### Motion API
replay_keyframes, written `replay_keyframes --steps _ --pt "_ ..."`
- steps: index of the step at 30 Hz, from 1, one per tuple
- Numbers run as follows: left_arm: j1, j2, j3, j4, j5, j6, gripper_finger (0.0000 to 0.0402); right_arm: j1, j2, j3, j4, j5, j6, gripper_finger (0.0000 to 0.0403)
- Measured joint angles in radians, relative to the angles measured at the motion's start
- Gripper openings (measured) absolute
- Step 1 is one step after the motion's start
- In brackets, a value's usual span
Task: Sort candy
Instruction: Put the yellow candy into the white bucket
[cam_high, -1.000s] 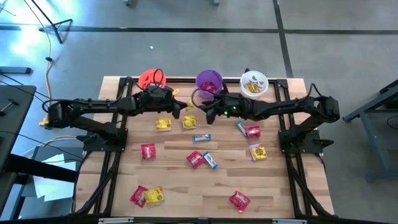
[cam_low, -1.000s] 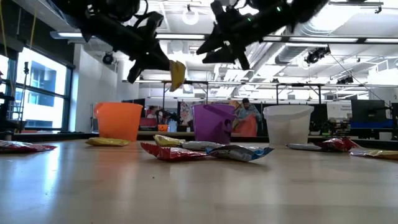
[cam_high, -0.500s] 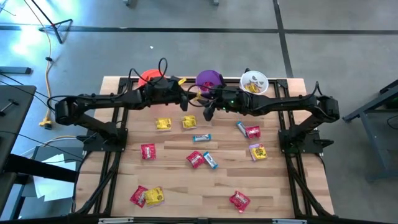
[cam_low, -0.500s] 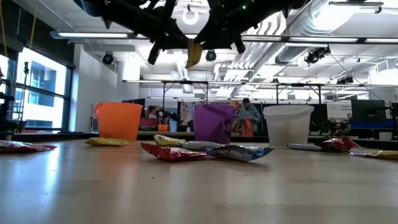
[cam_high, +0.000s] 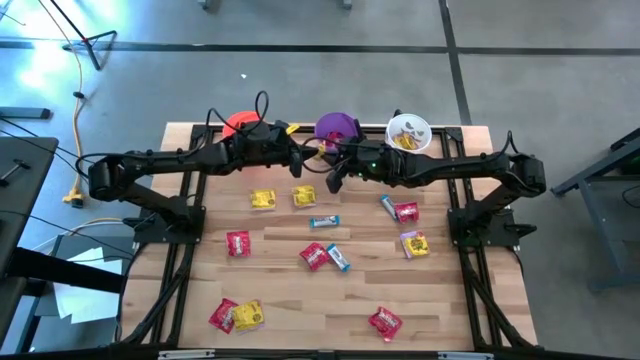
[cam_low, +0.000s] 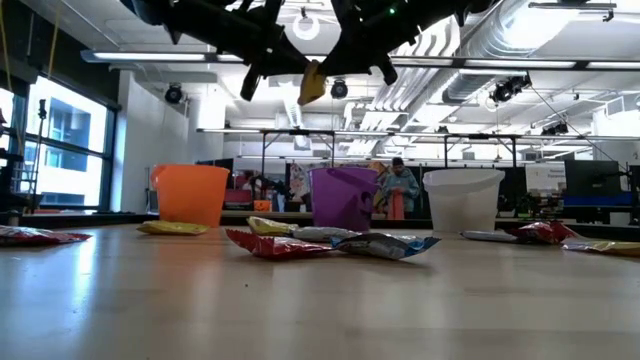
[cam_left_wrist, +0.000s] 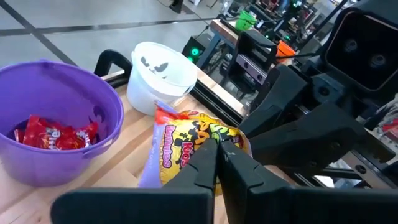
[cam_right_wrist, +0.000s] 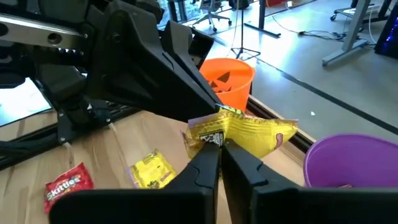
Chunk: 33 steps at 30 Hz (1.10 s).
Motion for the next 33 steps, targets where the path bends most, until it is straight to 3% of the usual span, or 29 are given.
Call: replay_keyframes --steps 17,22,33 --pt "0.028 -0.059 0.001 -0.017 0.018 0.091 0.0106 -0.011 -0.001 0.0 0.002 0.034 -0.008 0.0" --pt "0.041 -0.107 -0.005 -0.08 -0.001 0.186 0.0117 -0.044 -0.012 0.0 -0.016 0.067 0.023 0.0" --pt "0.041 -0.199 -0.162 -0.096 -0.03 0.166 0.0106 -0.262 -0.193 -0.001 -0.533 0.14 0.131 0.0"
